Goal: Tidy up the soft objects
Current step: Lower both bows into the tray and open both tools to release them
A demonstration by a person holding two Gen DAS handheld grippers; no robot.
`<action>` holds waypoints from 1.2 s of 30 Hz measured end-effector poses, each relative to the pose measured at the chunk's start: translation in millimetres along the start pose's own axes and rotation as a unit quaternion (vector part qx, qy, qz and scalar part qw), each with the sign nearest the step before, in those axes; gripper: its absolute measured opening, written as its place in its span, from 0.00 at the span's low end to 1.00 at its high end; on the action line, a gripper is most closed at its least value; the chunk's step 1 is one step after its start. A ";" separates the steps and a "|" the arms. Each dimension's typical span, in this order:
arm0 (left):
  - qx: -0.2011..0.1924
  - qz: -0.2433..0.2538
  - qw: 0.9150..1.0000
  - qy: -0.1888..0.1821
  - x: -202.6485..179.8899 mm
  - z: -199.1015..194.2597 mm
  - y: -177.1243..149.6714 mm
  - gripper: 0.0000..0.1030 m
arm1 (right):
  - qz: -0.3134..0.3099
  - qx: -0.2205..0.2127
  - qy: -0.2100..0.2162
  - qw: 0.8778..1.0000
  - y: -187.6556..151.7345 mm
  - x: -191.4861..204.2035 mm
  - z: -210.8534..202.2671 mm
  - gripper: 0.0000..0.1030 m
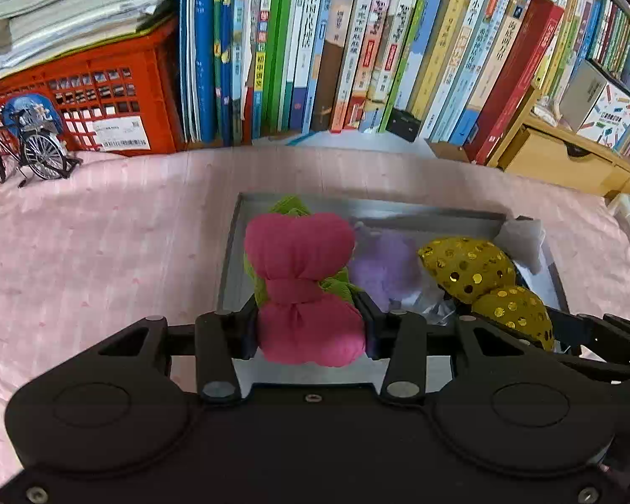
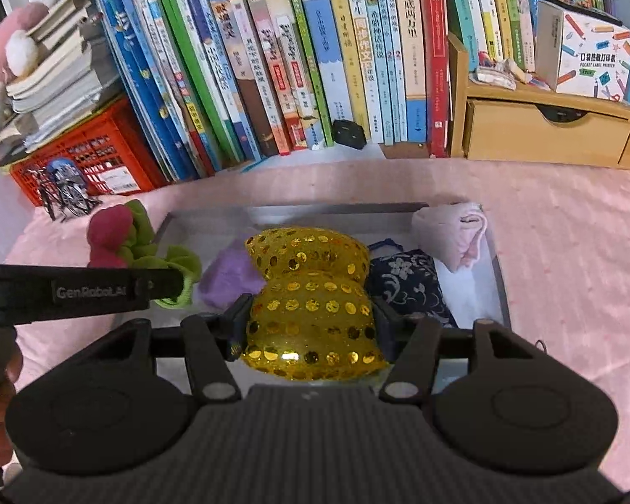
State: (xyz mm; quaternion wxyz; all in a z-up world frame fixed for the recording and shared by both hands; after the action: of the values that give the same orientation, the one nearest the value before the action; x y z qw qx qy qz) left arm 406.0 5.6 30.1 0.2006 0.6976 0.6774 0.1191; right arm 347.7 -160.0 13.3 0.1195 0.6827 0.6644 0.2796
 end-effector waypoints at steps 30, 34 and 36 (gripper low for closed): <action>-0.043 0.014 0.999 -0.009 -0.9 -37.8 -13.4 0.77 | -0.026 -0.047 0.002 0.999 -6.2 -1.5 -29.1 0.84; -0.061 0.017 0.998 -0.017 -3.4 -55.4 -21.7 0.80 | -0.034 -0.072 -0.003 0.997 -10.3 0.8 -48.3 0.87; -0.069 0.020 0.997 -0.023 -4.7 -64.2 -28.0 0.81 | -0.042 -0.086 -0.006 0.995 -13.9 2.4 -59.4 0.87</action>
State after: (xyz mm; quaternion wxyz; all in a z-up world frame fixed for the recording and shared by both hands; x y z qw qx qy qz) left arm 352.5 8.6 75.5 0.2610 0.6980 0.6488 0.1538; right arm 303.8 -168.8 54.8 0.1939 0.6431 0.6650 0.3263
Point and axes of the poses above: each gripper's, at about its wrist camera, not at the fingertips, and z roughly the way its jaws point, x to its left, y to its top, the point moved 5 cm from there along z, roughly the way its jaws point, and after that the axes turned 4 degrees about x, right-handed, at the moved point
